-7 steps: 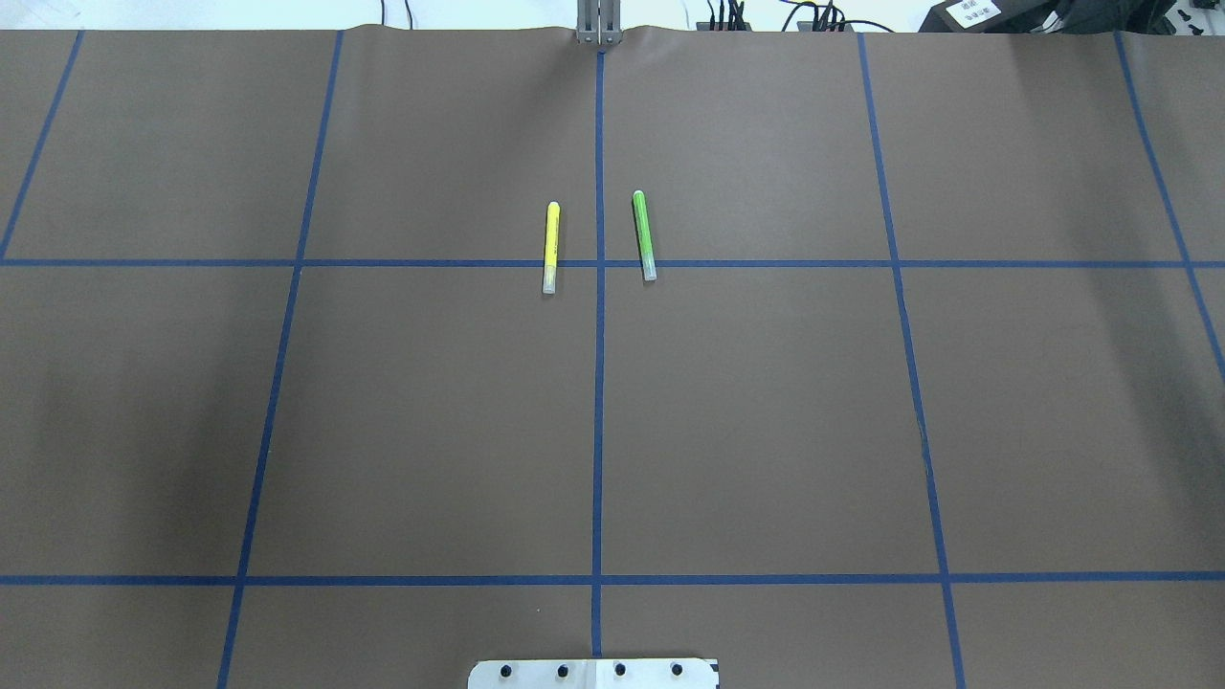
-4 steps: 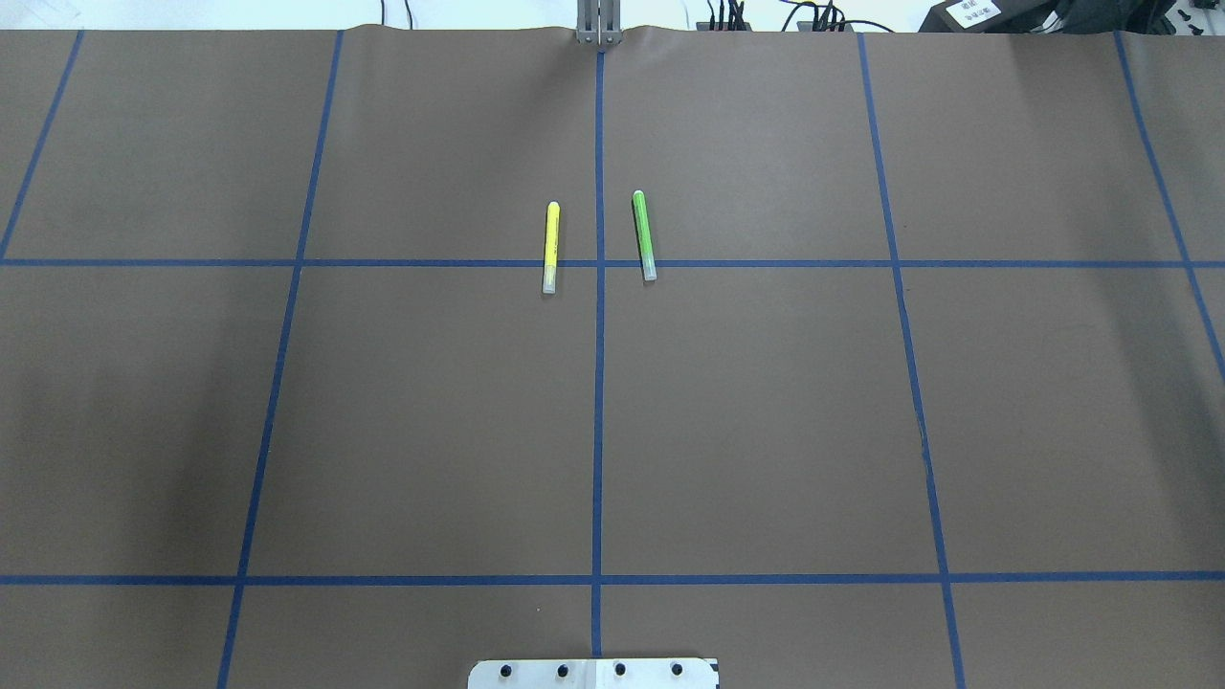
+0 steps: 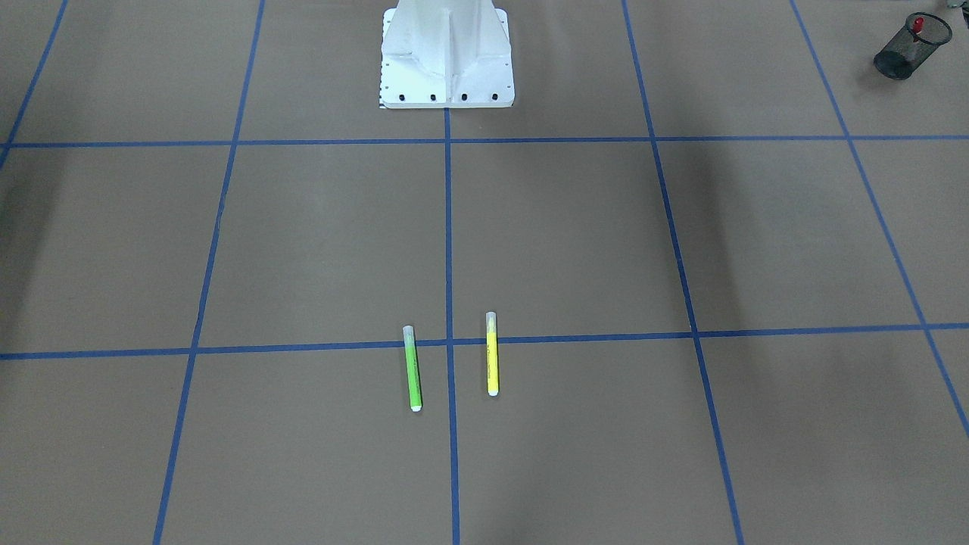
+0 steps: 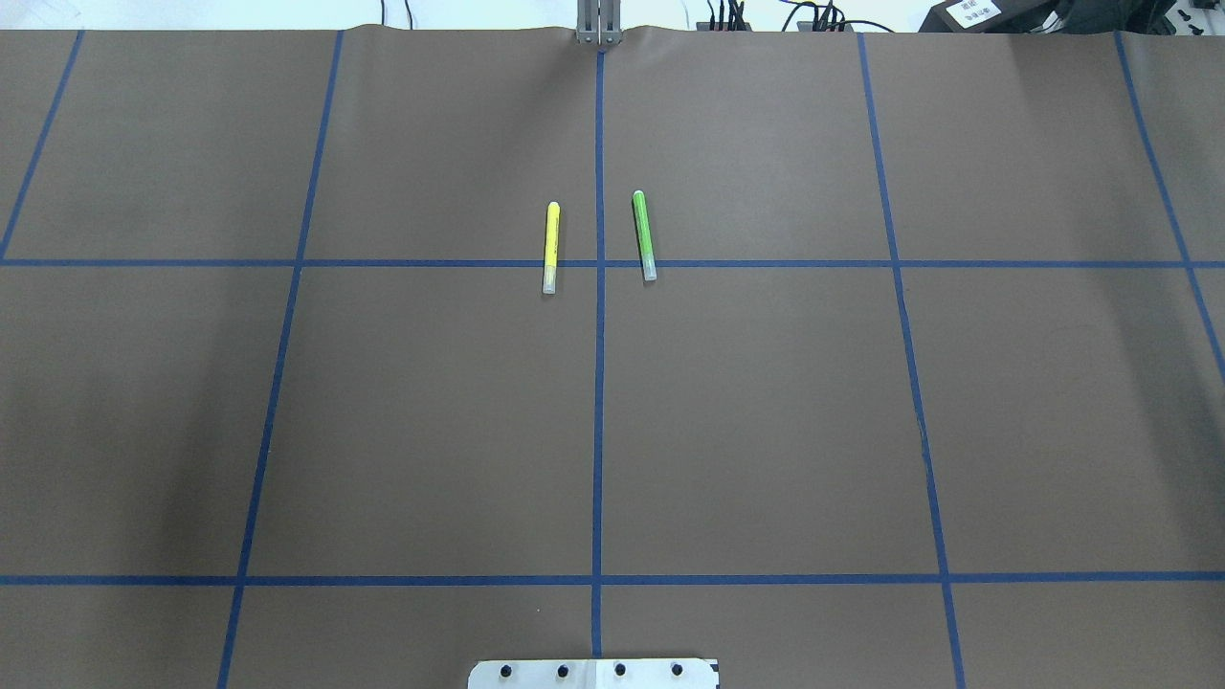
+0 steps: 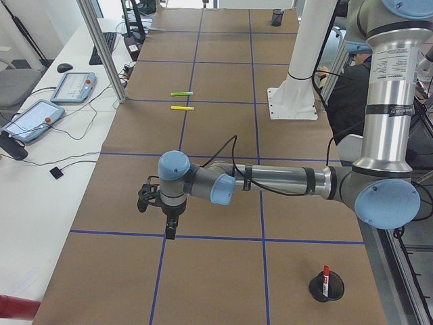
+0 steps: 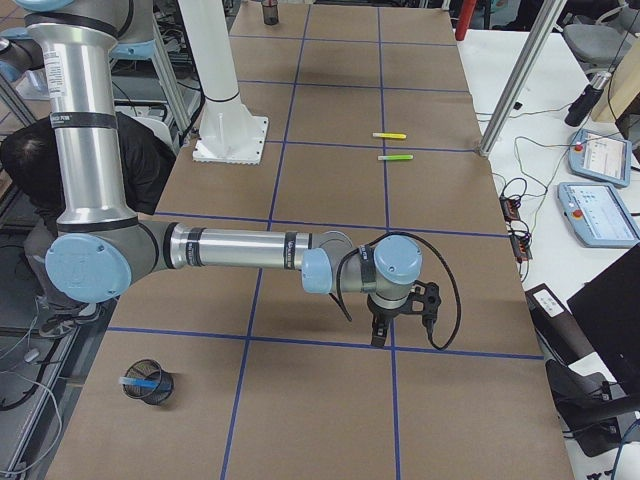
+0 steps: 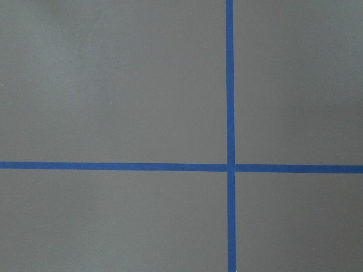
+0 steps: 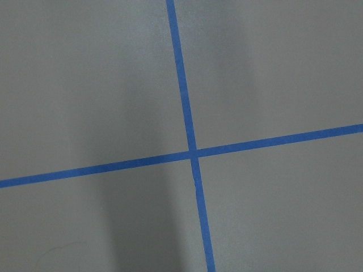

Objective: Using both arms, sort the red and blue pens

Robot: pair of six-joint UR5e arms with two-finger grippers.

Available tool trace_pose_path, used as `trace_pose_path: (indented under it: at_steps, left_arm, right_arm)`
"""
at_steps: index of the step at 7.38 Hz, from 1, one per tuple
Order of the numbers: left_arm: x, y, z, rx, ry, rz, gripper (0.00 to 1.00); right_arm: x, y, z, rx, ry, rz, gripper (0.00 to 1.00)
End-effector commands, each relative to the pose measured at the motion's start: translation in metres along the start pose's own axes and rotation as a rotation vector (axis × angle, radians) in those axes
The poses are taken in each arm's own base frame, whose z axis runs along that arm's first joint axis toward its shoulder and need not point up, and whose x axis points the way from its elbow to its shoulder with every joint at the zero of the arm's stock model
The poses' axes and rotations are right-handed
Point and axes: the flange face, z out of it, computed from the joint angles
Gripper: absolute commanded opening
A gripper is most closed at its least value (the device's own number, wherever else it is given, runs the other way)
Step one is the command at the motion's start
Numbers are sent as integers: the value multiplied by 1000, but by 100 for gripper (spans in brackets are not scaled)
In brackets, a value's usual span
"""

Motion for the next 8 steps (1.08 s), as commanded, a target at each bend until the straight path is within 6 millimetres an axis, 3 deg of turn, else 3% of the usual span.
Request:
trace_pose_path:
  at_steps: [1, 3, 8]
  left_arm:
    - [5, 5, -2, -9, 44, -4, 100]
    - [3, 5, -1, -12, 42, -7, 100]
    - [3, 4, 0, -12, 38, -9, 100]
  right_arm:
    - [4, 5, 3, -6, -2, 4, 100]
    - [7, 14, 5, -2, -16, -7, 100]
    - [5, 15, 3, 4, -20, -11, 100]
